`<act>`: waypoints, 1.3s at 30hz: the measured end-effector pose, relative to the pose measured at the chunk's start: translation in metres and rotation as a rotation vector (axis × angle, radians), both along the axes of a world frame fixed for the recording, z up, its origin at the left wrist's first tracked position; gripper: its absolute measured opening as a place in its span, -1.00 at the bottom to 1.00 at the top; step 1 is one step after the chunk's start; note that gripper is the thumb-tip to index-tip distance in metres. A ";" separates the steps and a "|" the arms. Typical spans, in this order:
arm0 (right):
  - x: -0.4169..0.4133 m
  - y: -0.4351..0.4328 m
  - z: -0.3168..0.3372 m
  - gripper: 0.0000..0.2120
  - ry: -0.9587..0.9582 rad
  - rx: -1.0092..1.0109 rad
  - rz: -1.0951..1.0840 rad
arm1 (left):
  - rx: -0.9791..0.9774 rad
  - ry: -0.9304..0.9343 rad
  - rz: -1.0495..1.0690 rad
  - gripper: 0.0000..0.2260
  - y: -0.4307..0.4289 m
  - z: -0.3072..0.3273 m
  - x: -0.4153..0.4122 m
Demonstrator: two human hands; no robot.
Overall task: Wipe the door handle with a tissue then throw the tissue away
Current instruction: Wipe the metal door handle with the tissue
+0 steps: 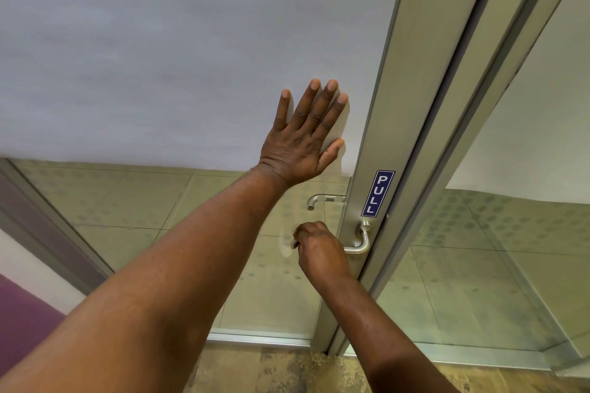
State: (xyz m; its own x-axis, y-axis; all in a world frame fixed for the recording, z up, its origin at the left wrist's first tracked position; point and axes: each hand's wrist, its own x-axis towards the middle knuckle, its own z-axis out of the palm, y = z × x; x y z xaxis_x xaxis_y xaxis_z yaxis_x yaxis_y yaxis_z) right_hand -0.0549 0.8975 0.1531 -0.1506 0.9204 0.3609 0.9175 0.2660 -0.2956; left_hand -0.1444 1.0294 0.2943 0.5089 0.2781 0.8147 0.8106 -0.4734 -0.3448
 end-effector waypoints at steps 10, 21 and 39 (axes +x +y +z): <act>0.042 -0.041 -0.024 -0.71 0.198 0.173 -0.022 | 0.010 0.000 0.001 -0.31 -0.001 0.000 0.000; 0.109 -0.035 -0.024 -0.80 0.671 0.341 -0.373 | 0.026 0.019 0.003 -0.29 0.001 -0.003 0.001; 0.098 -0.006 -0.033 -0.76 0.175 0.336 -0.263 | 0.043 0.036 0.043 -0.30 -0.001 0.001 0.001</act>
State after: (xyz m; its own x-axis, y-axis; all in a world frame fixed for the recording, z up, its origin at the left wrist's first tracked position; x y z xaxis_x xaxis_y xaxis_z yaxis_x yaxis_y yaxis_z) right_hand 0.0434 0.8914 0.1196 0.1624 0.7469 0.6447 0.9108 0.1378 -0.3891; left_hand -0.1438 1.0280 0.2956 0.5267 0.2651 0.8076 0.8164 -0.4225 -0.3938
